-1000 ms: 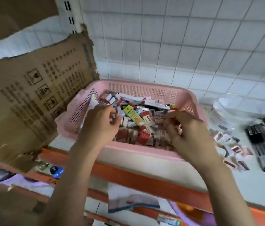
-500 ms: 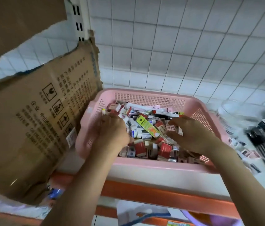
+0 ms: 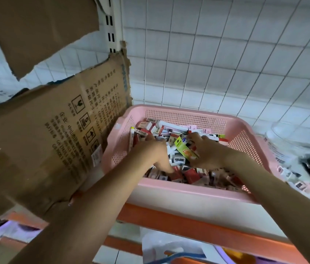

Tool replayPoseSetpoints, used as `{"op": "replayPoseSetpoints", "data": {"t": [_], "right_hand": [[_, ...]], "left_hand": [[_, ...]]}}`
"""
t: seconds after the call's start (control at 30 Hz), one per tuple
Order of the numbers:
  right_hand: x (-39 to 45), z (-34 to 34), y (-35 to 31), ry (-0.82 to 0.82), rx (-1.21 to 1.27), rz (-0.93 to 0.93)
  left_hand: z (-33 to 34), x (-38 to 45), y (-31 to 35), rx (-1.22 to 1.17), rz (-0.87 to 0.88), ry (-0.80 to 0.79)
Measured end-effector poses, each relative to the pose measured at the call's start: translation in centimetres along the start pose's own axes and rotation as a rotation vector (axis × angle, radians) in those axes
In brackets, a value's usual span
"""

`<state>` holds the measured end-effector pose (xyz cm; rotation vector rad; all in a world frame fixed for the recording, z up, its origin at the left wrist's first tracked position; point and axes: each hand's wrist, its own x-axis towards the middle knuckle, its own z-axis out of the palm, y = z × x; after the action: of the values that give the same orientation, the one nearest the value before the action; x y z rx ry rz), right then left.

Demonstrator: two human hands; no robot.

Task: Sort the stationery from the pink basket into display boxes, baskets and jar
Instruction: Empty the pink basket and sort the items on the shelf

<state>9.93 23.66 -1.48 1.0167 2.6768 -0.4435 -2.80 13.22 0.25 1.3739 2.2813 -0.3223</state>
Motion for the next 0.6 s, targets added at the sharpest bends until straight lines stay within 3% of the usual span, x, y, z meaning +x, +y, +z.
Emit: {"op": "replayPoseSetpoints", "data": {"t": [0.23, 0.43, 0.6], "right_hand": [[-0.7, -0.2, 1.0, -0.032, 0.008, 0.012], [-3.6, -1.7, 1.3, -0.251, 0.023, -0.084], [-3.9, -0.4, 1.0, -0.192, -0.047, -0.091]], "left_hand": [[-0.3, -0.6, -0.6, 0.015, 0.015, -0.062], [0.5, -0.6, 0.6, 0.055, -0.001, -0.039], [1.2, -0.7, 0.7, 0.111, 0.037, 0.063]]}}
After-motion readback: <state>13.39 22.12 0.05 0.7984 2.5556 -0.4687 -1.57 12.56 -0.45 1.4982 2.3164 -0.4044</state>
